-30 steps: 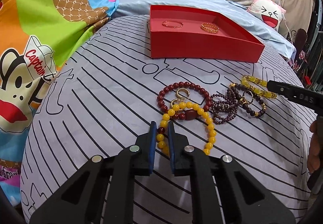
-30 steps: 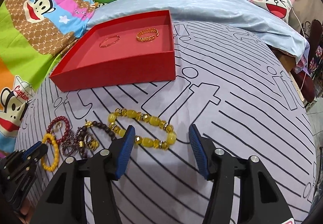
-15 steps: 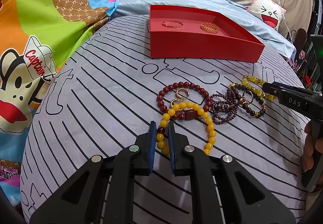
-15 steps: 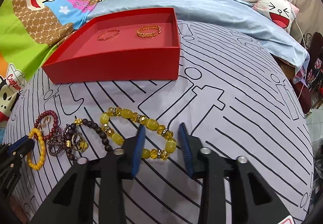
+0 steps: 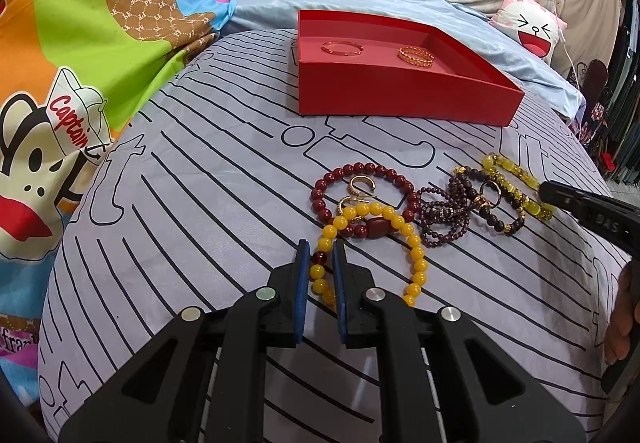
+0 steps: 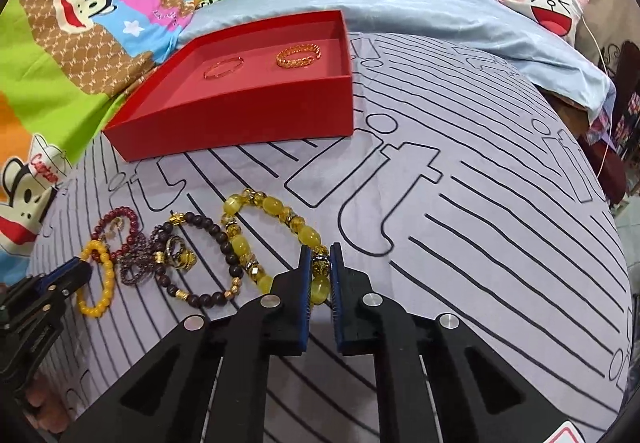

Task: Organize jewelry
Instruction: 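Close the left tool on the yellow bead bracelet while the right tool grips the yellow-green bracelet, then carry both bead bracelets into the red tray and open both tools, then grasp the dark red bead bracelet with the left tool while the right tool grasps the black bead bracelet, then lower both bracelets into the red tray and open both tools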

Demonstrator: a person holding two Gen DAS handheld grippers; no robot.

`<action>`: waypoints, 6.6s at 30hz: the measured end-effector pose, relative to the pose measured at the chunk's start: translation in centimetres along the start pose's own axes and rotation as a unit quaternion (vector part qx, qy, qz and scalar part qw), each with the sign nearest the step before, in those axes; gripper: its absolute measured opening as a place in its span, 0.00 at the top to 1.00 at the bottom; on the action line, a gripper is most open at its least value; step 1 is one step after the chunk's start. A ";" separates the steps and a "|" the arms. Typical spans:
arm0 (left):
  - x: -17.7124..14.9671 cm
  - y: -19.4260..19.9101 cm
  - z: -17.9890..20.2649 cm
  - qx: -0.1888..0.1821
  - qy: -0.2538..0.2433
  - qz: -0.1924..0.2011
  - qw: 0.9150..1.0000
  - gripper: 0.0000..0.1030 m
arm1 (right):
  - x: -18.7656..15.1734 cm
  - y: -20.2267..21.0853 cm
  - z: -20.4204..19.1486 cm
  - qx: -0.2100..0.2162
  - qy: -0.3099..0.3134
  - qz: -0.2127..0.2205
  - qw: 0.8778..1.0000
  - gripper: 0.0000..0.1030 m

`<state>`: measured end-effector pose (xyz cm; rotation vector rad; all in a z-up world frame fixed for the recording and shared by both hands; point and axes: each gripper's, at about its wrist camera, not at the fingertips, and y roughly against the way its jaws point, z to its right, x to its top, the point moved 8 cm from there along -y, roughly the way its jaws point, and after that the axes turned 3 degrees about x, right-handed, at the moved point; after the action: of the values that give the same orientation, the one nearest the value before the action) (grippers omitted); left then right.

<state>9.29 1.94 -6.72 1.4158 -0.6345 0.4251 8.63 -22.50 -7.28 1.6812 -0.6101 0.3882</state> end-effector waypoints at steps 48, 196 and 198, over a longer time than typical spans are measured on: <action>21.7 0.9 5.4 -0.145 0.004 0.070 0.987 0.93 | 19.6 0.6 -5.2 0.066 0.032 0.087 0.994 0.92; 19.5 3.6 6.3 -0.164 0.016 0.087 0.982 0.93 | 15.4 2.7 -5.2 0.075 0.030 0.087 0.993 0.93; 19.9 1.8 6.3 -0.178 0.030 0.072 0.981 0.93 | 15.7 1.4 -5.7 0.089 0.023 0.076 0.993 0.93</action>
<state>22.44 -5.93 7.57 1.0180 -0.7262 0.4421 20.86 -19.88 3.92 1.7949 -0.6875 0.6048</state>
